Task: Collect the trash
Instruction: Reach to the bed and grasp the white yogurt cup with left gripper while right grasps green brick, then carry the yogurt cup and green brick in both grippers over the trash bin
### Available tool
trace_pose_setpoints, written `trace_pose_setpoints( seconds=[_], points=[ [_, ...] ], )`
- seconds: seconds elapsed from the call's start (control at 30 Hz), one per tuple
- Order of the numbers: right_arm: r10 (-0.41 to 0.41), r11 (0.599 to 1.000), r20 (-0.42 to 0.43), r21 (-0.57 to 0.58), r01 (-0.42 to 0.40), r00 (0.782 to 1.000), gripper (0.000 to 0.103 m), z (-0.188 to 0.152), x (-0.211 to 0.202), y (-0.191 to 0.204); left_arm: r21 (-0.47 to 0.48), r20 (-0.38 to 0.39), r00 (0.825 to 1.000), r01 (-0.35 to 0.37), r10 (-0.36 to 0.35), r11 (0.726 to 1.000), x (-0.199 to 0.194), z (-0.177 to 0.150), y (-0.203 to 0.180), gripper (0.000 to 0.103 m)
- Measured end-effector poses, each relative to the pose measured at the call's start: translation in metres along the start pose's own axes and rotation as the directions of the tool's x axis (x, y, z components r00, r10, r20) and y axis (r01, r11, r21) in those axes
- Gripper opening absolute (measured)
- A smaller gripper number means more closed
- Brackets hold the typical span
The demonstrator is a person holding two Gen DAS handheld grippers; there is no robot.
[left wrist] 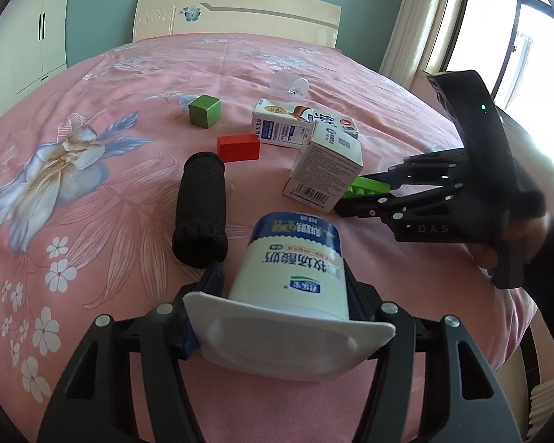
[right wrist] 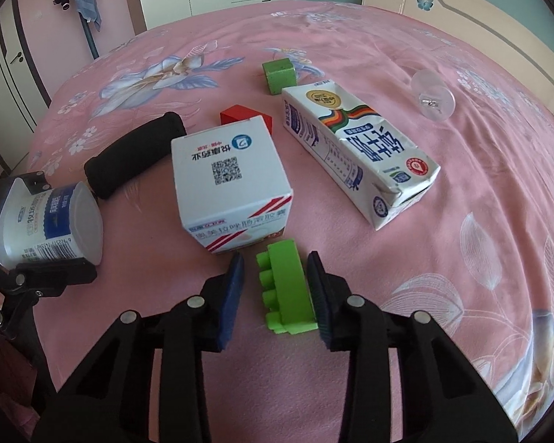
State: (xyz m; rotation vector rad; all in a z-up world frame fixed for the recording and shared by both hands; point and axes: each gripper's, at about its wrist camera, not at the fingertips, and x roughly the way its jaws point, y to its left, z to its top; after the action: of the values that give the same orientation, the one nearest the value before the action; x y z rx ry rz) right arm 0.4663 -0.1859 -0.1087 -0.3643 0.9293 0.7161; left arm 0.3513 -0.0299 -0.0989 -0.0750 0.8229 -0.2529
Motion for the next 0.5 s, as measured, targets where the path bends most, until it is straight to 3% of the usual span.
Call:
trace_pose_setpoints(
  seconds=[0.07, 0.33, 0.5],
  points=[
    [-0.018, 1.000, 0.004, 0.004, 0.018, 1.000, 0.022, -0.006, -0.005, 0.004, 0.004, 0.003, 1.000, -0.011, 0.011, 1.000, -0.005, -0.001, 0.001, 0.063],
    [-0.108, 0.992, 0.010, 0.072, 0.107, 0.994, 0.022, -0.023, -0.042, 0.021, 0.001, 0.024, 0.999, -0.025, 0.025, 1.000, -0.045, 0.006, 0.004, 0.063],
    [-0.161, 0.984, 0.049, 0.088, 0.156, 0.986, 0.022, -0.019, -0.087, 0.041, 0.045, 0.075, 0.994, -0.083, 0.080, 0.996, -0.086, 0.016, -0.001, 0.063]
  ],
)
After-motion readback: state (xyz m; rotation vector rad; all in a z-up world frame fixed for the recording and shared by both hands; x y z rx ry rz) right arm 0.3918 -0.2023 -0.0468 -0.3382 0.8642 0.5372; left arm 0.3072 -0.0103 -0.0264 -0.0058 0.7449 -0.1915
